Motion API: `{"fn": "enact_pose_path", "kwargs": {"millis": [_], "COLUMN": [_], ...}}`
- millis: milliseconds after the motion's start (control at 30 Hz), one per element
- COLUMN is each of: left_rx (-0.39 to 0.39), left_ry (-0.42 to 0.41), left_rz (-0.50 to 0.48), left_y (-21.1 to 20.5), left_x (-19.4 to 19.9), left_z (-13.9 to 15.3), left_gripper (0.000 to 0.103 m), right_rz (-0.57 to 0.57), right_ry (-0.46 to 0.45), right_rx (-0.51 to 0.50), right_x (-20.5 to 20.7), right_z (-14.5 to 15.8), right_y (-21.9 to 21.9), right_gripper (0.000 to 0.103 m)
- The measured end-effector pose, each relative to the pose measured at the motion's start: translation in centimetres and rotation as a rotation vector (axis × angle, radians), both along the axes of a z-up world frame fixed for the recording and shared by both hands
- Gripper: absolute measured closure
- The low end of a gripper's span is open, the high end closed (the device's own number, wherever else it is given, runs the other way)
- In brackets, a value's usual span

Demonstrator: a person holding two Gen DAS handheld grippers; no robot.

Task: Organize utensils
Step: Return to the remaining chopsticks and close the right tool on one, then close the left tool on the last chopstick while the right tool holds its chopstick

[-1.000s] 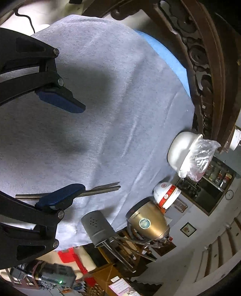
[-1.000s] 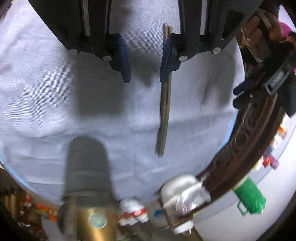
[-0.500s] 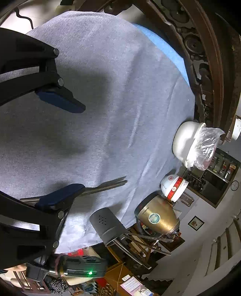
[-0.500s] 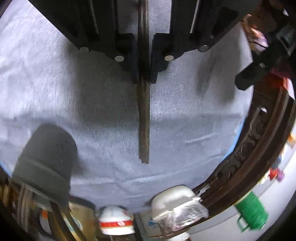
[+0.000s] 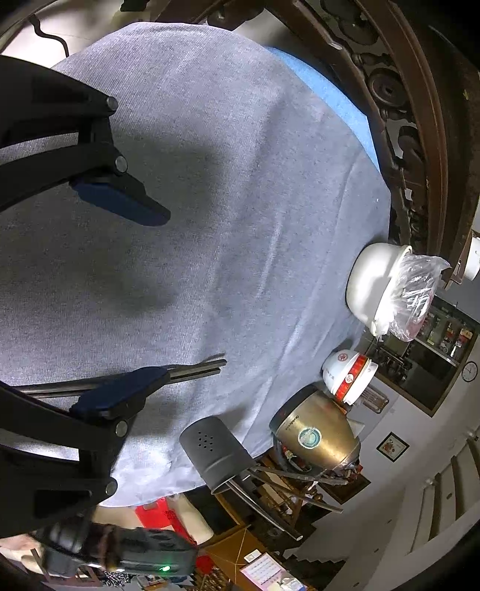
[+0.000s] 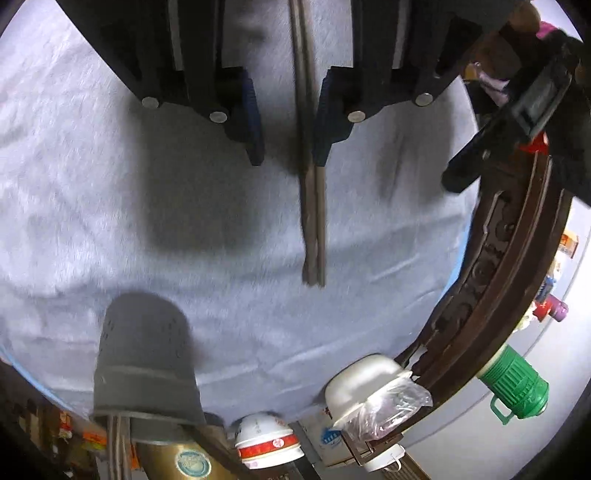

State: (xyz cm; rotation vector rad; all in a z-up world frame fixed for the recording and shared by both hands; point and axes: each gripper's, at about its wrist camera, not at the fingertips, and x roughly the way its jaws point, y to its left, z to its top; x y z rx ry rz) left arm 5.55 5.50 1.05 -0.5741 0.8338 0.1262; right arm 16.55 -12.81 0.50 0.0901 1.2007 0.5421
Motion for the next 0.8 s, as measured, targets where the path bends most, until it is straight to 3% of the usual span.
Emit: {"fn": "enact_pose_path", "kwargs": {"millis": [233, 367, 633, 733, 800], "left_rx": [0.011, 0.012, 0.031, 0.037, 0.035], "left_ry": [0.006, 0.008, 0.066, 0.071, 0.078], "left_rz": [-0.011, -0.015, -0.077, -0.086, -0.089], "left_y": [0.0, 0.0, -1.6, -1.8, -1.8], "left_x": [0.1, 0.2, 1.6, 1.7, 2.0], "left_z": [0.1, 0.0, -0.5, -0.4, -0.3], "left_gripper": [0.024, 0.025, 0.025, 0.025, 0.025], "right_rz": [0.062, 0.024, 0.065, 0.044, 0.041], "right_ry": [-0.002, -0.006, -0.027, -0.013, -0.004], "right_rx": [-0.047, -0.085, -0.110, -0.116, -0.116], "right_x": [0.5, 1.0, 1.8, 2.5, 2.7], "right_z": [-0.8, -0.8, -0.9, -1.0, -1.1], "right_y": [2.1, 1.0, 2.4, 2.1, 1.5], "right_gripper": [0.072, 0.076, 0.076, 0.088, 0.088]}}
